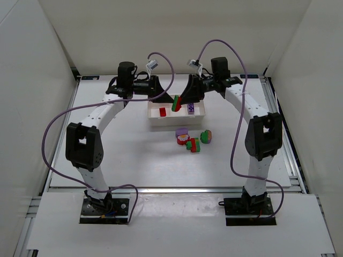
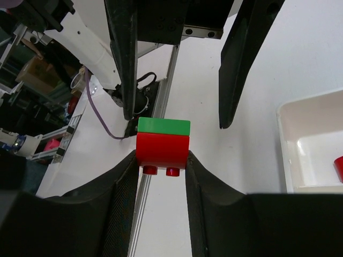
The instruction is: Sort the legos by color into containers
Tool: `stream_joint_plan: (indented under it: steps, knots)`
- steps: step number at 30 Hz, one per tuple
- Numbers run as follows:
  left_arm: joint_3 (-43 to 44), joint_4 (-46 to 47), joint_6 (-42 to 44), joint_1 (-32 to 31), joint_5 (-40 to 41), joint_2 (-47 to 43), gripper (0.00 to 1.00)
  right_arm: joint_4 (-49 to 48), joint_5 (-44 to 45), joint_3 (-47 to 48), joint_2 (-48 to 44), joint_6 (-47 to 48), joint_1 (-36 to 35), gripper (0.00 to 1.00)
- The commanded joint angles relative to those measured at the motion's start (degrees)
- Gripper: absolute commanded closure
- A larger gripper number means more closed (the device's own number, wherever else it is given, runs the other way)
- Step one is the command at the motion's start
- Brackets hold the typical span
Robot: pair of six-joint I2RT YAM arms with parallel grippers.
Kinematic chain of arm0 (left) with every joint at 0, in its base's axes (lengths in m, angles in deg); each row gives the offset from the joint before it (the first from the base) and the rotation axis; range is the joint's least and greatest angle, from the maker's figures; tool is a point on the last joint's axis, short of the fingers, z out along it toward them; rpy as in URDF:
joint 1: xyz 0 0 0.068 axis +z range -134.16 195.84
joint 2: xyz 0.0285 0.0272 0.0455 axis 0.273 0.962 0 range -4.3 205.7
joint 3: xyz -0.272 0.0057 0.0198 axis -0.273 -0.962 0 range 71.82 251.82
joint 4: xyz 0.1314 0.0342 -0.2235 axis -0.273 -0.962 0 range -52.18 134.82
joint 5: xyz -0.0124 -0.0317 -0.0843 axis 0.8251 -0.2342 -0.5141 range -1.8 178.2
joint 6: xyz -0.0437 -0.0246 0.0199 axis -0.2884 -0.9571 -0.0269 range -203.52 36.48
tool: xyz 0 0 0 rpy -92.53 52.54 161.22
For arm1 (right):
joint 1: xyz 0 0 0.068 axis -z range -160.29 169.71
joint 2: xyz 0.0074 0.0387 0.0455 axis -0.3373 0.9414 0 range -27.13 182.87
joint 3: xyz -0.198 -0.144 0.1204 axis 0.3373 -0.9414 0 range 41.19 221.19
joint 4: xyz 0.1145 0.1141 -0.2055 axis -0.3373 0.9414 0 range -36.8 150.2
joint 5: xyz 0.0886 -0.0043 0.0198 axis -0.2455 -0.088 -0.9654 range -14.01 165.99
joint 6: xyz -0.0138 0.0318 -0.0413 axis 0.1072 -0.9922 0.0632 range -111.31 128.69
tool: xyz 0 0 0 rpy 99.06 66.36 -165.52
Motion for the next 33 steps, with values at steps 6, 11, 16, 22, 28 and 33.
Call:
stream_joint_plan:
  steps: [6,11,16,22,28,33]
  knots:
    - [0.1,4.8,-2.0,-1.2,-4.0,-0.3,0.21,-4.5,-2.3,2.5,0.6,-3.2,-0.8,1.0]
    - [-0.2,4.8,-2.0,-2.0,-4.6,-0.1,0.24,-5.0,-2.2,2.9,0.8,-3.6,-1.0,1.0]
    - [-0.6,4.8,-1.9,-2.1,-4.0,-0.1,0.45,-5.4,-2.1,2.8,0.8,-4.0,-1.0,1.0]
    - [-0.5,4.1,-1.8,-2.0,-2.2,0.3,0.79,-5.2,-1.9,1.6,0.3,-3.8,-0.7,1.0]
    - [-1.7,4.0,-0.8,-0.4,-0.3,-1.3,0.9,-2.4,-1.5,-1.3,-1.7,-1.8,2.0,1.0]
    - [-1.9,3.9,-0.1,3.6,0.1,-2.4,0.9,1.2,-1.2,-4.7,-4.6,2.4,5.7,1.0]
